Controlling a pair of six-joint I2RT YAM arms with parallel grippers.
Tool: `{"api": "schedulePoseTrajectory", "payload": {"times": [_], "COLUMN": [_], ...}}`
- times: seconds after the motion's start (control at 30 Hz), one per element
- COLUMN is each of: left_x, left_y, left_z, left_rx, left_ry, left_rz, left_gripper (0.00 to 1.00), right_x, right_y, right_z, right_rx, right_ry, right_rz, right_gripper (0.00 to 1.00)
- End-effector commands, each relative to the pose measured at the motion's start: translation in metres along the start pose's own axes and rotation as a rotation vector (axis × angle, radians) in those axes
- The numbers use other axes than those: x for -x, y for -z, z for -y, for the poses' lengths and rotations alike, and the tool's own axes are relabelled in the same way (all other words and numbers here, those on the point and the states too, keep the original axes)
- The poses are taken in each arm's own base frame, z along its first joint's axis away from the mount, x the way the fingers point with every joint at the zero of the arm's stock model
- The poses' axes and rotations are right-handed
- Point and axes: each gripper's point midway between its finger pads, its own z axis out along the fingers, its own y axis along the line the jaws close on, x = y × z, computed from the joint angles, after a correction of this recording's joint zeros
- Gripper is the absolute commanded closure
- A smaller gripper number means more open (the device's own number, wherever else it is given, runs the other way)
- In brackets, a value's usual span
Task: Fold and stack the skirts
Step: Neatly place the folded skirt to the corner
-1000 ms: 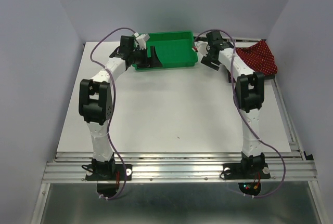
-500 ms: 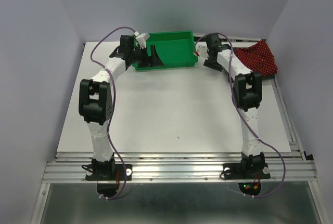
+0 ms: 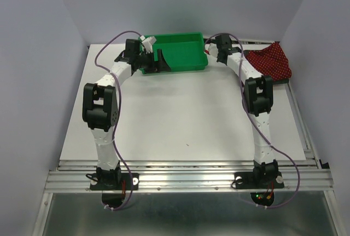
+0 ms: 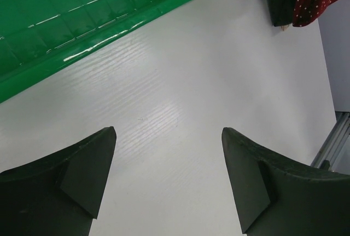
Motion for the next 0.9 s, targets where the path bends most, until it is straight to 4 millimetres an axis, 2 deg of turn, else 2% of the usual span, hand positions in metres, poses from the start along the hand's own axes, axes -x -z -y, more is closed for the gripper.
{"api": "schedulePoseTrajectory", "payload": {"times": [0.0, 0.2, 0.27, 0.3, 0.33, 0.37, 0.47, 0.53, 0.63, 0.77, 0.87], "left_x": [0.019, 0.018, 0.017, 0.017, 0.016, 0.016, 0.014, 0.013, 0.013, 0.012, 0.011], "left_y": [0.015, 0.016, 0.015, 0.015, 0.015, 0.014, 0.014, 0.013, 0.013, 0.013, 0.013], "left_z": [0.020, 0.020, 0.019, 0.019, 0.020, 0.020, 0.018, 0.017, 0.017, 0.015, 0.014], "left_rx": [-0.048, -0.047, -0.049, -0.050, -0.053, -0.055, -0.053, -0.052, -0.047, -0.040, -0.034], "left_ry": [-0.041, -0.041, -0.038, -0.038, -0.037, -0.036, -0.034, -0.032, -0.031, -0.031, -0.033], "left_rz": [0.054, 0.054, 0.050, 0.049, 0.048, 0.048, 0.046, 0.044, 0.050, 0.051, 0.052], "left_gripper": [0.11, 0.11, 0.11, 0.11, 0.10, 0.11, 0.11, 0.11, 0.11, 0.11, 0.11], "right_x": [0.009, 0.006, -0.004, -0.003, -0.013, -0.021, -0.032, -0.038, -0.040, -0.039, -0.040], "right_y": [0.008, 0.023, 0.026, 0.030, 0.029, 0.029, 0.029, 0.027, 0.031, 0.035, 0.024], "right_z": [0.041, 0.079, 0.086, 0.096, 0.091, 0.096, 0.104, 0.105, 0.111, 0.117, 0.115], "right_rx": [-0.136, -0.311, -0.365, -0.423, -0.431, -0.465, -0.516, -0.537, -0.596, -0.649, -0.659], "right_ry": [-0.097, -0.301, -0.372, -0.429, -0.454, -0.497, -0.666, -0.707, -0.785, -0.833, -0.822], "right_rz": [0.031, 0.084, 0.079, 0.107, 0.097, 0.092, 0.121, 0.117, 0.153, 0.197, 0.192], "right_gripper": [0.99, 0.99, 0.99, 0.99, 0.99, 0.99, 0.99, 0.99, 0.99, 0.92, 0.85]}}
